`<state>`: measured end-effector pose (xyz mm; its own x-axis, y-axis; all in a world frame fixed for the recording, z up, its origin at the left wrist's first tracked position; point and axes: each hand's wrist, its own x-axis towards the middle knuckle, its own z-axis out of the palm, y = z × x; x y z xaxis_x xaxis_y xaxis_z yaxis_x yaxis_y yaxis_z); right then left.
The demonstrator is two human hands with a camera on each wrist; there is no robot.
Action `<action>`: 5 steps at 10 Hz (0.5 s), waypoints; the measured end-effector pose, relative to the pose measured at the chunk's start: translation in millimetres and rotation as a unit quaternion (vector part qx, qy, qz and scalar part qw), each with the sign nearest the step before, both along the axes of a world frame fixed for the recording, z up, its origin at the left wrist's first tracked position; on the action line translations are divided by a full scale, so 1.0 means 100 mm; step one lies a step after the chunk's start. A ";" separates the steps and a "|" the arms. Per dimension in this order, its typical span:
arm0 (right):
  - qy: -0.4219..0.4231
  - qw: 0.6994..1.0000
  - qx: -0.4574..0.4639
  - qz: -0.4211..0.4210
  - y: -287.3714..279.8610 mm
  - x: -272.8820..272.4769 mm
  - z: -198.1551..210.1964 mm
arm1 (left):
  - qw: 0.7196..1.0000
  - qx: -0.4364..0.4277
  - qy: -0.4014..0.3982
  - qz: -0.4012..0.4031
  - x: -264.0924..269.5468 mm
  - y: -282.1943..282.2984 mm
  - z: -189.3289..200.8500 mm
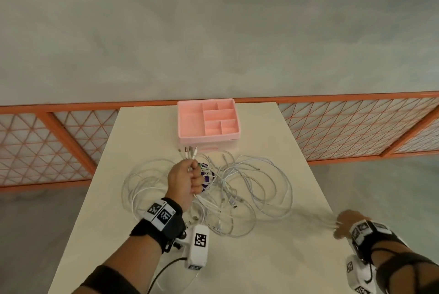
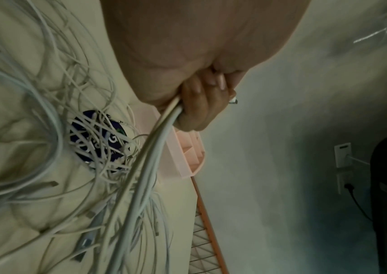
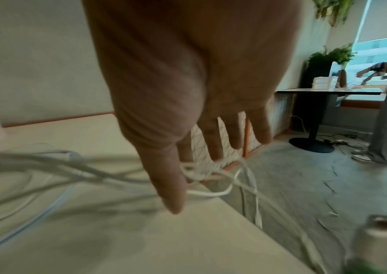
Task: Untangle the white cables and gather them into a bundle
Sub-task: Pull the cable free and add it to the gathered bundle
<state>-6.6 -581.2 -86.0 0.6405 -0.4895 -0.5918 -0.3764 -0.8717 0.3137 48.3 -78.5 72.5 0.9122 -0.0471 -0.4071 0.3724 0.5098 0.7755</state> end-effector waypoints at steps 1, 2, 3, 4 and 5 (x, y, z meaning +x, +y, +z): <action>0.000 0.997 0.041 0.066 0.26 0.14 -0.16 | 1.000 0.011 -0.002 -0.022 -0.04 -0.05 -0.01; -0.058 0.977 0.129 0.161 1.24 0.36 0.62 | 0.999 0.010 -0.004 -0.048 -0.08 -0.12 0.03; -0.232 0.893 0.357 0.144 2.25 0.57 1.35 | 0.996 0.022 -0.009 -0.088 -0.12 -0.24 0.06; -0.293 0.773 0.554 0.103 2.97 0.61 1.82 | 0.990 0.044 -0.014 -0.134 -0.19 -0.36 0.06; -0.287 0.746 0.588 0.121 3.36 0.62 1.92 | 0.984 0.078 -0.021 -0.158 -0.24 -0.40 0.00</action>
<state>55.3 -244.9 105.5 0.9391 0.3236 -0.1160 0.0576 -0.4808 -0.8750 24.8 -118.7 73.0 0.8784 -0.2706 -0.3938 0.4587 0.2468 0.8536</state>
